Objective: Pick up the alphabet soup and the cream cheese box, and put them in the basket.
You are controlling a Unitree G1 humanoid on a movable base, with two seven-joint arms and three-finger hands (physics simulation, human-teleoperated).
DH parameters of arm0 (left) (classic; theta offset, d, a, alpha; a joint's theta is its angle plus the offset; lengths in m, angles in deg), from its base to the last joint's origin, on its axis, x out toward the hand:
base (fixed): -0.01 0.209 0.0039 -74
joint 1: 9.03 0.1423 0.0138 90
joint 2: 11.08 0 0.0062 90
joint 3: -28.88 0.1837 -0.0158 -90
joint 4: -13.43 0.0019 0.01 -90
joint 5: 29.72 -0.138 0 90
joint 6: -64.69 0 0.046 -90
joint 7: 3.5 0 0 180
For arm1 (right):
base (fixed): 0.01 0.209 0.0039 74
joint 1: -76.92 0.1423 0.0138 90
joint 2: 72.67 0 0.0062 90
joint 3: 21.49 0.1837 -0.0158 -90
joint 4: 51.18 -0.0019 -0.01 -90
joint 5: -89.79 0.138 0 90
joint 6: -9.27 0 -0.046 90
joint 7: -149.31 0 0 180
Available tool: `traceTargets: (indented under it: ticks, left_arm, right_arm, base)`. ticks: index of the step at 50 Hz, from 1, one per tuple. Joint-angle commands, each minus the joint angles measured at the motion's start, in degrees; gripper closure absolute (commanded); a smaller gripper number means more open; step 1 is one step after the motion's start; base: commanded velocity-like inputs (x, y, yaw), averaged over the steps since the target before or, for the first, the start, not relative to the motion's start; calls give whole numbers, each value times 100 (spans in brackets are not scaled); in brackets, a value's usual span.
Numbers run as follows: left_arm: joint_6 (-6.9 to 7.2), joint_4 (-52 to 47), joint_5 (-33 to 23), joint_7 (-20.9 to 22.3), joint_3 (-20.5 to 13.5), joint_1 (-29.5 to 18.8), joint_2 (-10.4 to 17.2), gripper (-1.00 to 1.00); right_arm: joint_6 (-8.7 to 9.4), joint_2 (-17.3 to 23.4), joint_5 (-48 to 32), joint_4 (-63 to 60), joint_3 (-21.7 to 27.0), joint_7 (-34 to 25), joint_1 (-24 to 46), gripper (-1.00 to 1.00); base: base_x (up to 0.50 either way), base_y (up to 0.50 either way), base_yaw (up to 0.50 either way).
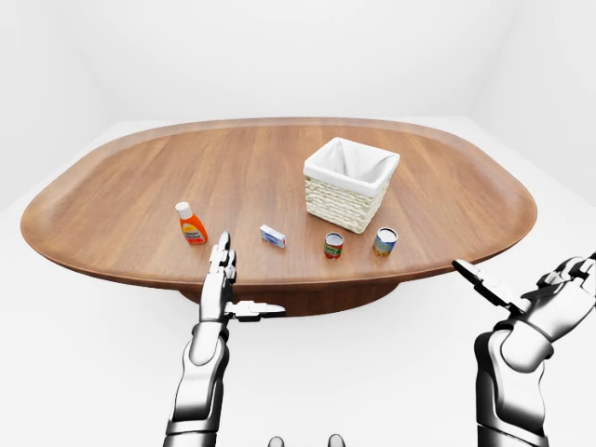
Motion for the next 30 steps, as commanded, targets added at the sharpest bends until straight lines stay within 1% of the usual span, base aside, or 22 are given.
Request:
traceTargets:
  ticks: [1, 19, 20, 21, 22, 23, 24, 25, 27, 30]
  left_arm:
    - [31, -33, -1, 4, 5, 10, -3, -100]
    - [31, -33, -1, 4, 5, 10, -3, -100]
    - [32, -18, 1, 8, 2, 0, -1, -100]
    - [57, -55, 0, 5, 8, 11, -4, -100]
    - [122, -148, -6, -2, 22, 39, -10, -100]
    - [104, -124, -6, 1, 18, 32, -8, -100]
    - [153, -199, -10, -4, 29, 55, -14, -100]
    - [164, -213, -10, -2, 29, 61, -13, -100]
    - [179, -239, -13, -3, 33, 71, -17, -100]
    - [128, -177, -12, 1, 24, 56, -14, -100]
  right_arm:
    - [-50, 11, 27, 73, -27, 0, 0, -100]
    - [-50, 7, 23, 72, -23, 0, 2, -100]
    - [-23, 11, 50, 14, 1, 0, 5, -100]
    - [-12, 12, 67, -7, 6, 0, 0, -100]
    - [9, 5, 101, -25, 3, 0, -10, -100]
    - [-53, 4, 144, -25, -25, 0, -46, -100]
    - [-53, -22, 104, -53, -14, 0, -57, -100]
    - [-53, -30, 60, -56, -32, 0, -70, -100]
    - [-53, -38, 47, -87, -14, 0, -71, -100]
    - [-53, -38, 109, -128, 15, 0, -64, -100]
  base:
    - [0, 0, 0]
    - [0, 0, 0]
    - [0, 0, 0]
    - [0, 0, 0]
    - [0, 0, 0]
    - [0, 0, 0]
    - [0, 0, 0]
    - [0, 0, 0]
    - [0, 0, 0]
    - [0, 0, 0]
